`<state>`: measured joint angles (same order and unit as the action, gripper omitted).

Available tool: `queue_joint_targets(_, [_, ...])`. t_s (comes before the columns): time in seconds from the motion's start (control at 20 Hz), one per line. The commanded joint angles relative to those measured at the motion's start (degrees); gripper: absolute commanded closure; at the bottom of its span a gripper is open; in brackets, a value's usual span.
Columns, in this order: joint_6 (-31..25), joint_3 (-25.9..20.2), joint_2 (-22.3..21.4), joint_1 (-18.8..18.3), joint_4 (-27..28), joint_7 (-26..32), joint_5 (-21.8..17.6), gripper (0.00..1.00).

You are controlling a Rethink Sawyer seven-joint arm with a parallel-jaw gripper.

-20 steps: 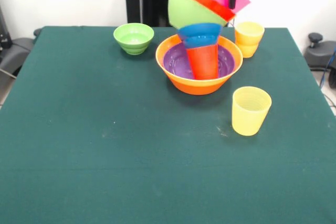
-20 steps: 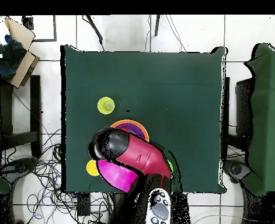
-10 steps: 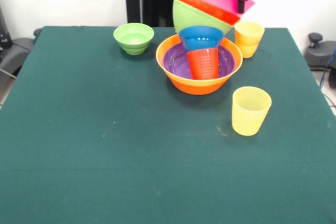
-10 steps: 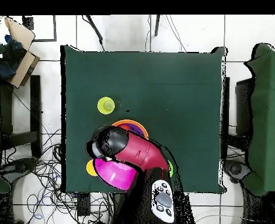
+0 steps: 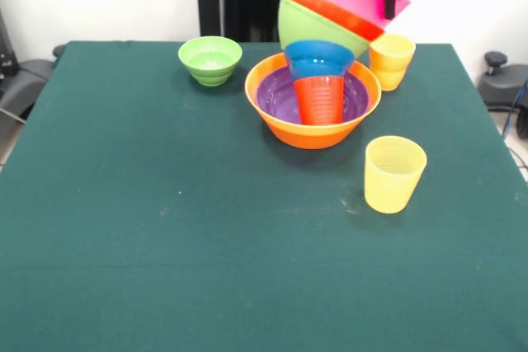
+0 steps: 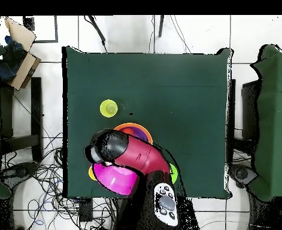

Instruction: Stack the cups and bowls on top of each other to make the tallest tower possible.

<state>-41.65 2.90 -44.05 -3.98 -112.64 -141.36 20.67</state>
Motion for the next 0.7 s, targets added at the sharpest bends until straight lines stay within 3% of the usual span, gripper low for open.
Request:
queue_joint_targets(0.05, [1.7,-4.3,-0.9,-0.6,-1.1,4.3,-5.6,1.0])
queue_joint_targets(0.45, [-1.7,-1.2,-3.0,0.5,2.5,2.5,-11.5,1.0])
queue_joint_targets(0.7, [-1.4,0.9,-2.0,0.5,4.7,0.8,-15.4,1.0])
